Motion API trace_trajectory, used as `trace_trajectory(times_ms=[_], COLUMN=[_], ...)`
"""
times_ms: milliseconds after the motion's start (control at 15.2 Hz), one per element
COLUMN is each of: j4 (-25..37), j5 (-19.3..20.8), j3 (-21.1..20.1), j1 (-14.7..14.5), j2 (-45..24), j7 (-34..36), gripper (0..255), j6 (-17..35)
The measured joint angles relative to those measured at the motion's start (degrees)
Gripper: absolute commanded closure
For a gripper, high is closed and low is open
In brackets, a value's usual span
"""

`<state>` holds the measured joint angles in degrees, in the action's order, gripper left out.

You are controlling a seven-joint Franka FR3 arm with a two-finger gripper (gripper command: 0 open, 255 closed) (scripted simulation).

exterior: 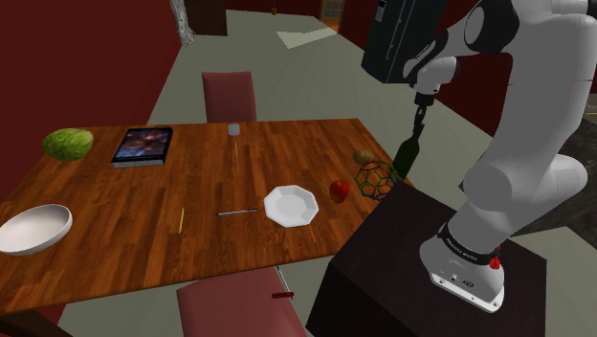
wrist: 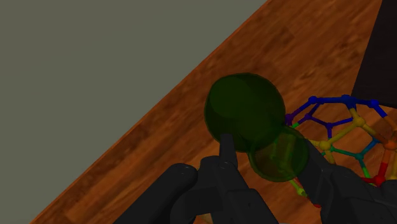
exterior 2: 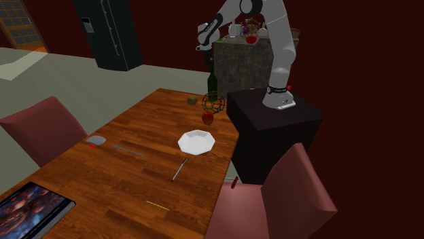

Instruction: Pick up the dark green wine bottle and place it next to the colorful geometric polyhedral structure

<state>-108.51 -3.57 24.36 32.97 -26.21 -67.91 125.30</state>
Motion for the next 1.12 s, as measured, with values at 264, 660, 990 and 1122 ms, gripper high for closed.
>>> trace_trajectory(times_ms=[264, 660, 990, 1122], j4=[0.0, 0.7, 3.2, 3.3], j5=[0.0, 0.4, 1.4, 1.4], j3=[0.0, 0.2, 0.7, 0.7], j1=[0.0, -0.4, -0.9, -0.9], j2=[0.0, 1.0, 3.2, 3.2], j7=[0.0, 0.4, 0.9, 0.9], gripper=[0, 0, 0, 0], j6=[0.0, -1.6, -6.1, -6.3])
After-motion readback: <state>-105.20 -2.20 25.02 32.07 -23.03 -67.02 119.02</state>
